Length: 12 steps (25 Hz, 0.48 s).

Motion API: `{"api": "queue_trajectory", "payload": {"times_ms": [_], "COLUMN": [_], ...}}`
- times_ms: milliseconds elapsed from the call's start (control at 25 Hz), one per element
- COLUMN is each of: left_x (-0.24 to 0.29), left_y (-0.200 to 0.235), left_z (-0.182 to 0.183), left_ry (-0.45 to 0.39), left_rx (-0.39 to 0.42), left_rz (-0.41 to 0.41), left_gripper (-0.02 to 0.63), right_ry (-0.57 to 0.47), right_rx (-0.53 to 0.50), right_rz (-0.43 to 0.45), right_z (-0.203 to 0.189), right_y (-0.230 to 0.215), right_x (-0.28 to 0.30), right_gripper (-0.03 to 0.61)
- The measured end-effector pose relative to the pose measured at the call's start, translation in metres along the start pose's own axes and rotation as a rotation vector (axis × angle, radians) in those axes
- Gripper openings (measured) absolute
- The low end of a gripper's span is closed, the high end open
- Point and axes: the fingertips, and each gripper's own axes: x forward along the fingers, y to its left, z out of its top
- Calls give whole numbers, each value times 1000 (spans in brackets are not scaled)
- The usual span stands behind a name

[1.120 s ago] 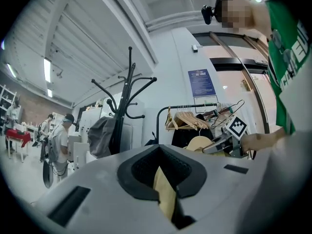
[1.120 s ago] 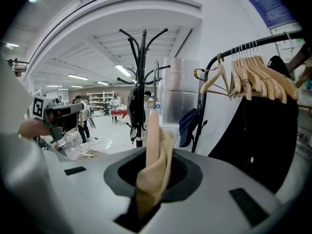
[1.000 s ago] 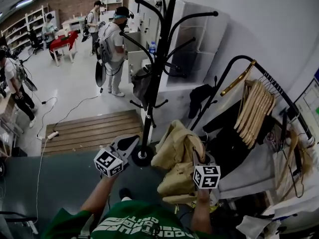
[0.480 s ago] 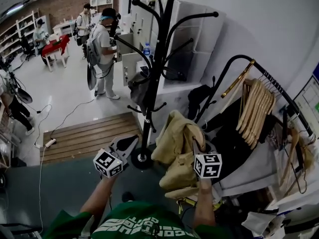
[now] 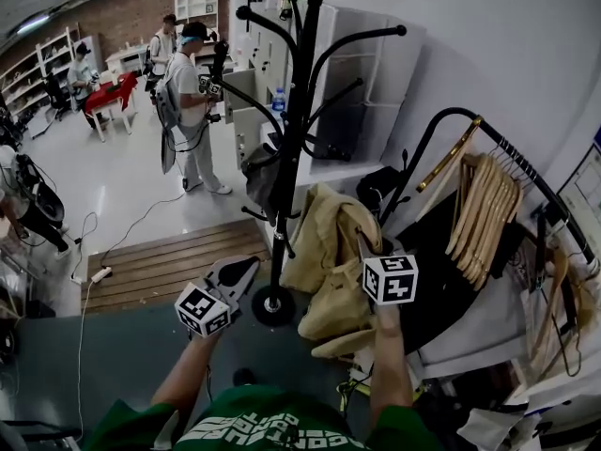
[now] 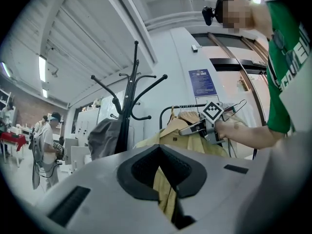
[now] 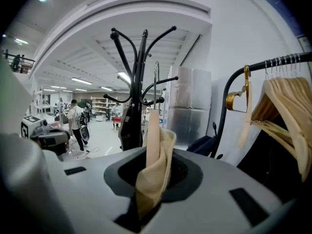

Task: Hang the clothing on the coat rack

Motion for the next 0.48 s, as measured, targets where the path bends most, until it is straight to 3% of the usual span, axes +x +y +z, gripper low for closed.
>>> {"api": "queue_trajectory", "payload": {"times_ms": [480], "left_x": [25], "left_y": [-10], "left_z": [1], "left_ry": [10], "left_rx": [16], "left_rz": [75], "left_gripper": [3], "right_ry": [29], "right_rx": [-28], "right_rz": [103], "right_z": [31], "right_y": [-5], "right_x": [64], "right_gripper": [67]}}
